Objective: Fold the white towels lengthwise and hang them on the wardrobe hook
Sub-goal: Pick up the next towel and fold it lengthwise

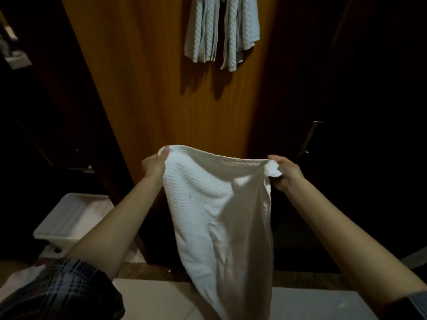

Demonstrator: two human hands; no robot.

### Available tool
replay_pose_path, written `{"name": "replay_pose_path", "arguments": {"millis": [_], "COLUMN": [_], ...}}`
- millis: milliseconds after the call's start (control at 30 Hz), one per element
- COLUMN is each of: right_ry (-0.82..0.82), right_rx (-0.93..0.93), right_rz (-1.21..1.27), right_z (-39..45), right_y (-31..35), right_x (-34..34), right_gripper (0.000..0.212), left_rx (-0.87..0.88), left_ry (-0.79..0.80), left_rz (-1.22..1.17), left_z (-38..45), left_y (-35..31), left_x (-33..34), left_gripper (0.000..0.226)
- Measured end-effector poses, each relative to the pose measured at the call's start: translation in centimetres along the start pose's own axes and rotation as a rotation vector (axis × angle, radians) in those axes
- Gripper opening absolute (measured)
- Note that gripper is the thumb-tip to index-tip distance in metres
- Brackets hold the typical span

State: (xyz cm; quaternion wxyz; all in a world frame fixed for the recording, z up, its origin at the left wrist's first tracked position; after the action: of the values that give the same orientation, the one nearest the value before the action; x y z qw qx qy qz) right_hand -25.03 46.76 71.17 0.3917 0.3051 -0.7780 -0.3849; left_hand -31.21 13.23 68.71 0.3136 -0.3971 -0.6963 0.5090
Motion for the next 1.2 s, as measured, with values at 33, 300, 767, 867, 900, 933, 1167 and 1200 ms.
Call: {"name": "replay_pose_path", "arguments": {"millis": [33, 300, 767, 867, 900, 933, 1167, 1200], "right_ry": [0.03, 0.268, 0.351, 0.358, 0.368, 0.38, 0.361, 0.366], "right_rx": [0.002, -0.127, -0.075, -0.065, -0.06, -0.056, -0.064, -0.075], "right_rz": [-0.093, -0.471, -0.304, -0.272, -0.26, -0.241, -0.178, -0.194], "right_z": [-0.4, -3.7, -7.8, -8.7, -9.0, -9.4, -10.9, -11.2], "right_y": [-0.5, -4.5, -6.7, -7.1, -7.3, -7.5, -8.7, -9.2], "right_x": [0.6, 4.7, 7.6, 7.5, 7.5, 7.4, 7.8, 8.0], "right_gripper": [0.033, 0.038, 0.031, 0.03, 0.029, 0.029, 0.028, 0.026], "left_rx": [0.0, 0.062, 0.537, 0.577, 0.581, 0.578, 0.572, 0.584], "left_ry": [0.022, 0.324, 0.518, 0.562, 0.569, 0.57, 0.522, 0.51], "left_rz": [0.033, 0.157, 0.133, 0.178, 0.185, 0.175, 0.141, 0.133], "left_z": [-0.3, -5.0, -11.4, -11.7, -11.7, -11.7, -12.2, -12.5], "left_y": [0.4, 0.7, -0.8, -1.1, -1.1, -1.1, -0.8, -0.9], "left_x": [0.3, 4.7, 0.5, -0.2, -0.5, -0.9, -3.8, -4.0], "left_gripper": [0.045, 0.043, 0.022, 0.023, 0.022, 0.022, 0.02, 0.021]}}
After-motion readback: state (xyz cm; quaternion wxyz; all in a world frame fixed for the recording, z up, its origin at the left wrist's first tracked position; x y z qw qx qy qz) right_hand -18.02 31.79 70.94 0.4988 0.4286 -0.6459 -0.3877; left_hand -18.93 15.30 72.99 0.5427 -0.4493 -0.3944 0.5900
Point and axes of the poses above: each hand's wrist, its own z-axis towards the middle knuckle, its own x-axis out of the palm, y = z × x, the point moved 7 cm from there along z, towards the middle knuckle, and after that the axes turned 1 degree about z, right-handed, at the moved point
